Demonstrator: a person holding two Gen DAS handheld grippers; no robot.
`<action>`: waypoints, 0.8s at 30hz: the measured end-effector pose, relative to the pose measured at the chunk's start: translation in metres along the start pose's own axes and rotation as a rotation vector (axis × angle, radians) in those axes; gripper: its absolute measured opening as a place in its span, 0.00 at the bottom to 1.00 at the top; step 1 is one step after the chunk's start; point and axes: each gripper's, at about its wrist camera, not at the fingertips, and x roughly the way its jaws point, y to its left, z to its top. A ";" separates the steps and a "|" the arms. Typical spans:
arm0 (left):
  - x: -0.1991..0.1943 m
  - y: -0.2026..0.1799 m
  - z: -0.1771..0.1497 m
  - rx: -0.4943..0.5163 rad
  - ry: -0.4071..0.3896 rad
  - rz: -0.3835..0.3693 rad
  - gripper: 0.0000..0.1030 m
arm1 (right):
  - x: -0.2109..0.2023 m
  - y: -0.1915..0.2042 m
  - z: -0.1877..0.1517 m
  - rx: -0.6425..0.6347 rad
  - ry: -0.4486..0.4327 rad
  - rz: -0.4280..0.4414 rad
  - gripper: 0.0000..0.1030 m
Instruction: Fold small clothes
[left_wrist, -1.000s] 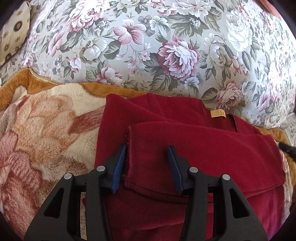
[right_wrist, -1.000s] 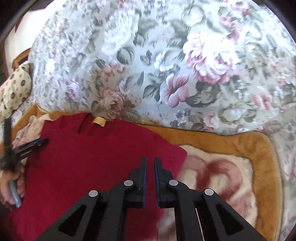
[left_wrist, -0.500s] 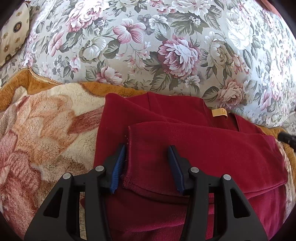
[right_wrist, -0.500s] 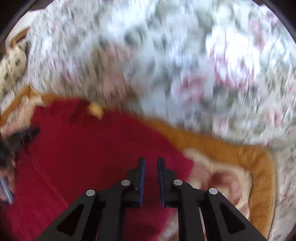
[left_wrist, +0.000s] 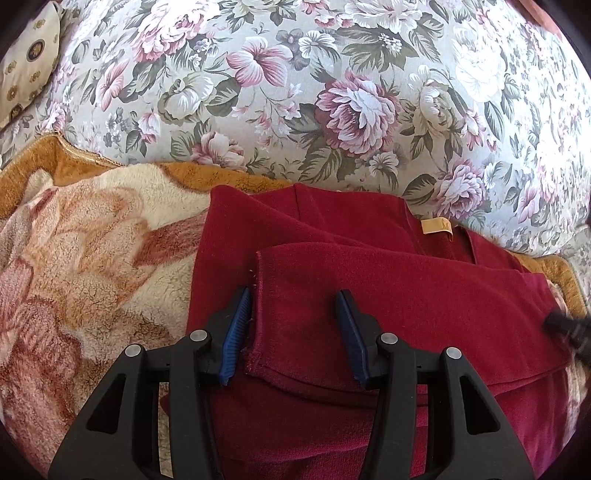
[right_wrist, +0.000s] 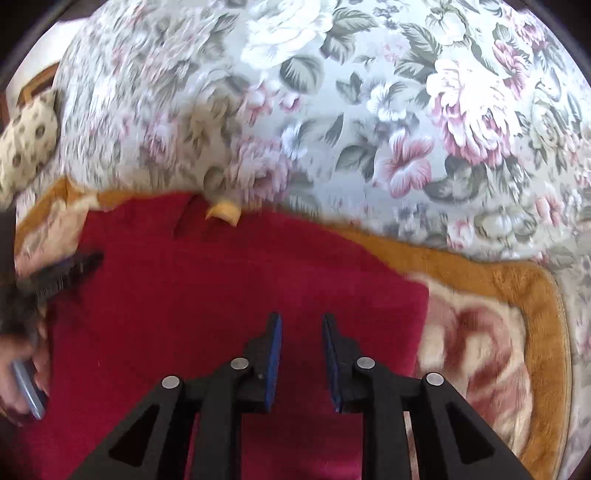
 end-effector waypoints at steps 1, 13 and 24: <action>0.000 0.000 0.000 0.000 0.000 0.002 0.46 | 0.008 0.002 -0.011 -0.020 0.032 -0.013 0.22; 0.001 -0.004 0.002 0.014 0.016 0.012 0.50 | 0.018 -0.003 -0.030 -0.013 -0.131 0.029 0.23; -0.077 0.000 -0.005 0.039 0.080 0.012 0.52 | -0.015 0.004 -0.033 -0.029 -0.122 -0.094 0.24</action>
